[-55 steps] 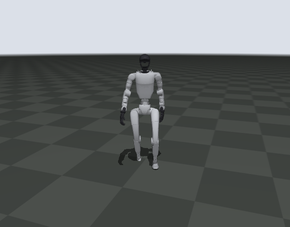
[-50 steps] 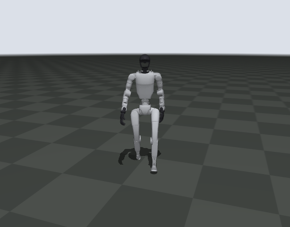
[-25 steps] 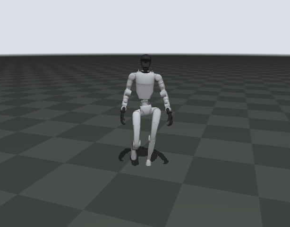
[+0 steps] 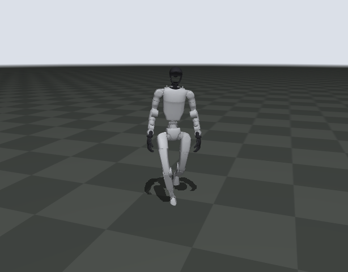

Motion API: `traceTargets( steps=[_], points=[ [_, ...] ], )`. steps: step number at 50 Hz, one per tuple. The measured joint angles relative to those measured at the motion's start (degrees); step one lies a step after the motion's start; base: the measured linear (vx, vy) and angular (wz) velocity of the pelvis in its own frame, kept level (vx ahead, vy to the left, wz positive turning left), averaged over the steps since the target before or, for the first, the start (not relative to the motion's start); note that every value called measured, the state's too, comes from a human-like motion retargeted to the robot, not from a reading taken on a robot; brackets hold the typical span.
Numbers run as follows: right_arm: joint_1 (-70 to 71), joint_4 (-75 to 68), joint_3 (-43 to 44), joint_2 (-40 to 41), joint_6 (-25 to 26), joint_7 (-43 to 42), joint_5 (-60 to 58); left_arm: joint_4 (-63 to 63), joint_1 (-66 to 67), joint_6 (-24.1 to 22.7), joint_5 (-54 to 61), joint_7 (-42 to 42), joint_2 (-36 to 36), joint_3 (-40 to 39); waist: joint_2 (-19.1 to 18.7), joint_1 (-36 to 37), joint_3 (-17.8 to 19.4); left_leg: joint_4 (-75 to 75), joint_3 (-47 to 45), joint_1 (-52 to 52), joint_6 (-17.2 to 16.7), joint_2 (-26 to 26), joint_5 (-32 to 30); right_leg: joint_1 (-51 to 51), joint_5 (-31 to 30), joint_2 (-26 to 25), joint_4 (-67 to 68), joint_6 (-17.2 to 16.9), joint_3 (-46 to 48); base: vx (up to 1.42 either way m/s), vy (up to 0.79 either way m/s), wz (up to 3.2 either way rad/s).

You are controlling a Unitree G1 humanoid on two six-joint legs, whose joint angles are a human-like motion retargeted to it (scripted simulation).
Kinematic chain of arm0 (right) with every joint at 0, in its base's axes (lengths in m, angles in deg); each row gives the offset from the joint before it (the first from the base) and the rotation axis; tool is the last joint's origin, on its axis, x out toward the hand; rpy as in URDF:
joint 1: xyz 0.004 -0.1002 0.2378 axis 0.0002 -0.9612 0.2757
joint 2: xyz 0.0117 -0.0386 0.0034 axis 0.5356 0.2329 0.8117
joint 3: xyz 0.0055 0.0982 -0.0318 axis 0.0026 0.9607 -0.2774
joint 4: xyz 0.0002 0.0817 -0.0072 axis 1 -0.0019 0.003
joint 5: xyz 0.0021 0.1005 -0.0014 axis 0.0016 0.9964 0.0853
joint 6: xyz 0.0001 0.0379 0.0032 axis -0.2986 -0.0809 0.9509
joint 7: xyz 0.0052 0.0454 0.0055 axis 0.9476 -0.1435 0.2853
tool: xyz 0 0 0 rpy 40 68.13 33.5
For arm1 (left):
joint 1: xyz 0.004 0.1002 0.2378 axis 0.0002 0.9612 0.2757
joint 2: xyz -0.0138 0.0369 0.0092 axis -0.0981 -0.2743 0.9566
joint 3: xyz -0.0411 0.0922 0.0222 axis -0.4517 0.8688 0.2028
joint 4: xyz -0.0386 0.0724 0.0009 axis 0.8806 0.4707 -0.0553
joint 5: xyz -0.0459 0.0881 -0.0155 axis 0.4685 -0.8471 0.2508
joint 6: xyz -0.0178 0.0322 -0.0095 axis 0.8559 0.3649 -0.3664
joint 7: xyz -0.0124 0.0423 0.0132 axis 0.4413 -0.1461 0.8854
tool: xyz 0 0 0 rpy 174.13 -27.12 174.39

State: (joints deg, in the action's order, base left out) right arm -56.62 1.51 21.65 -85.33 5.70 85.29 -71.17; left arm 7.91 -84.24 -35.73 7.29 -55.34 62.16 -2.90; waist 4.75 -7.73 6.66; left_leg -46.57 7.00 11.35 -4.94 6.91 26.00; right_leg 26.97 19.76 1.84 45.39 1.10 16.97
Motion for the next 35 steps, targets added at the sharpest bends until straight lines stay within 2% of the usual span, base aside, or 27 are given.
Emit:
traceTargets(
  steps=[3,5,9,13,15,17,22,25,28,30,33,35],
  points=[
    [0.18,2.35,0.95,-1.81,0.12,0.37,1.14,3.35,3.93,1.05,-2.53,2.72,1.62,0.12,-3.31,1.73,0.29,-18.10,0.70,-7.84,-5.93,-2.61,-8.74,-3.05,1.59,-6.68,-1.53,3.87,-1.16,0.60,-0.12,-0.55],
    [0.38,4.24,1.92,-3.16,0.08,-0.09,1.32,4.28,6.27,1.66,-3.92,4.50,2.72,0.52,-3.89,3.16,0.54,-26.64,-0.43,-13.33,-5.99,-4.28,-9.85,-5.30,2.96,-9.29,-2.56,4.98,-2.78,0.60,-0.11,-0.74],
    [0.82,8.98,4.71,-5.55,-0.10,-1.81,1.82,3.21,10.01,2.17,-4.90,7.12,4.91,1.67,-3.85,6.59,0.85,-34.07,-4.05,-25.22,0.26,-10.16,-3.15,-11.66,4.60,-13.04,-7.14,4.80,-7.36,0.60,-0.08,-1.03],
    [1.26,14.39,7.01,-7.48,-1.16,-3.39,2.41,1.05,12.51,1.73,-4.40,8.38,7.16,3.02,-2.96,9.34,1.82,-27.14,-6.27,-33.33,5.02,-13.01,1.84,-19.49,6.32,-14.72,-11.83,3.90,-14.47,0.60,0.01,-1.41],
    [1.56,16.89,7.39,-8.36,-1.87,-3.91,2.52,0.22,13.17,1.19,-4.10,8.38,8.19,3.79,-2.33,9.85,2.33,-19.36,-6.33,-35.63,5.61,-12.16,2.61,-23.09,7.46,-14.60,-13.34,3.43,-18.47,0.60,0.08,-1.53],
    [1.82,18.88,7.28,-9.14,-2.37,-4.42,2.76,-0.12,13.22,0.66,-4.16,8.22,9.02,4.62,-1.61,9.71,2.54,-8.92,-4.83,-36.75,4.65,-9.50,1.79,-26.14,8.53,-13.85,-14.29,2.76,-22.19,0.59,0.12,-1.45],
    [2.38,21.42,6.62,-10.22,-2.39,-5.03,2.79,-0.61,11.17,-0.41,-4.19,7.19,8.87,5.66,0.73,7.41,1.61,19.39,2.35,-35.84,2.04,-1.40,-4.00,-30.83,11.51,-10.74,-13.85,1.13,-29.80,0.57,0.14,-1.14],
    [1.62,20.38,6.32,-9.96,-2.03,-5.40,2.16,-0.61,9.24,-0.77,-3.96,5.69,7.77,5.78,1.26,6.08,0.35,19.61,5.02,-36.86,1.91,1.80,-5.36,-32.05,14.06,-9.96,-9.38,0.71,-33.99,0.59,0.15,-1.05],
    [0.63,16.72,6.33,-8.92,-1.12,-5.60,1.54,0.19,6.22,-0.60,-3.35,3.83,6.07,5.43,2.82,5.09,-0.81,13.54,4.19,-36.69,3.00,4.95,-6.68,-33.26,14.90,-7.93,-3.22,-0.75,-36.41,0.62,0.15,-1.05],
    [-0.22,13.31,6.37,-7.97,-0.41,-5.40,1.21,0.90,3.99,-0.29,-2.67,2.33,4.84,4.86,4.18,4.03,-1.59,9.26,2.74,-36.24,4.30,7.02,-6.51,-33.43,13.01,-6.59,2.33,-3.03,-37.69,0.60,0.14,-0.85],
    [-0.50,7.64,5.86,-6.82,0.57,-3.63,1.10,1.69,-0.61,0.37,-0.47,0.51,2.00,3.63,6.67,1.56,-2.46,8.49,0.15,-33.25,7.31,9.18,-4.03,-31.59,1.29,-5.88,12.83,-10.28,-39.90,0.57,0.12,-0.70],
    [-0.38,4.71,5.28,-6.51,1.10,-2.13,1.09,1.78,-3.93,0.77,1.15,-0.44,-0.34,2.77,7.20,-0.31,-2.75,9.70,-1.12,-30.63,8.78,9.04,-2.63,-27.91,-6.18,-5.50,20.36,-13.50,-38.74,0.54,0.10,-0.74]
  ],
)
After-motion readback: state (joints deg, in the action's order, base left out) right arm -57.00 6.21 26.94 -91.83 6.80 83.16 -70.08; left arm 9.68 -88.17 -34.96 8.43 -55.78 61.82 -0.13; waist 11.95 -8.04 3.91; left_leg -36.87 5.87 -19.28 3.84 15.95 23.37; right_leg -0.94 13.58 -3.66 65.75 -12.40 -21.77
